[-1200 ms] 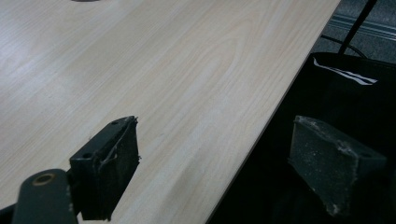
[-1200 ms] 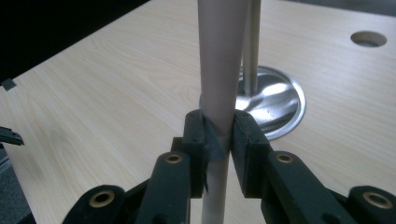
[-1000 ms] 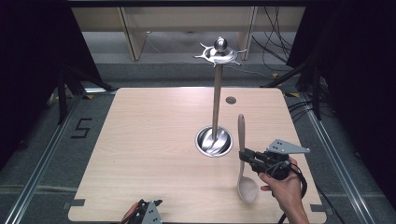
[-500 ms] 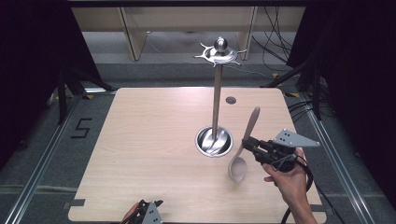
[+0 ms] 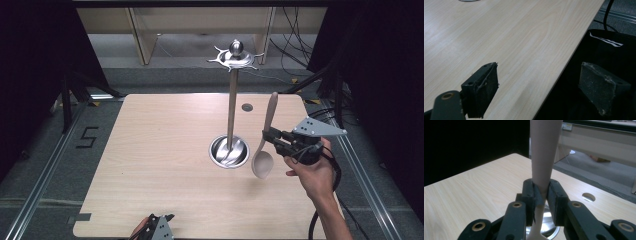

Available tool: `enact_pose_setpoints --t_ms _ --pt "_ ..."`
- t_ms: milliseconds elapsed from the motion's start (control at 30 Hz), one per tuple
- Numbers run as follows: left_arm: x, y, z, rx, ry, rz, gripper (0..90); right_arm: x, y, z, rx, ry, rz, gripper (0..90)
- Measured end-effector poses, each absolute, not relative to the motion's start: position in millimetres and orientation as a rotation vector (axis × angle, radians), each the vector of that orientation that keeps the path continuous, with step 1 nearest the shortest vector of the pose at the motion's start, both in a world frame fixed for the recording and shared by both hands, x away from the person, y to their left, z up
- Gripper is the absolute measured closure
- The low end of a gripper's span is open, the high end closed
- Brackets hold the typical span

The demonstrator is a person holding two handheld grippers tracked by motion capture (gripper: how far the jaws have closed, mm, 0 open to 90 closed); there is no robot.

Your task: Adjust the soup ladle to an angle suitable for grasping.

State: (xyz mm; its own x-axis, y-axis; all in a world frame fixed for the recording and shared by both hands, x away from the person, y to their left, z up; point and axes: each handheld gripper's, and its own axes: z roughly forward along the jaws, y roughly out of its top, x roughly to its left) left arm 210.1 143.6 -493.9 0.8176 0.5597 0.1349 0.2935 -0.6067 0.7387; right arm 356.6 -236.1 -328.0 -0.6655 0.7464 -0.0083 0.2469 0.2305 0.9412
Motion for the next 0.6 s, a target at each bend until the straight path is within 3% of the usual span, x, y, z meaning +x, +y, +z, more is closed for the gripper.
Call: enact_pose_setpoints --t_ms 600 --pt "210.4 144.3 -493.5 2.265 0.613 0.463 15.0 382.5 -220.1 -297.0 0.869 2.039 1.413 77.2"
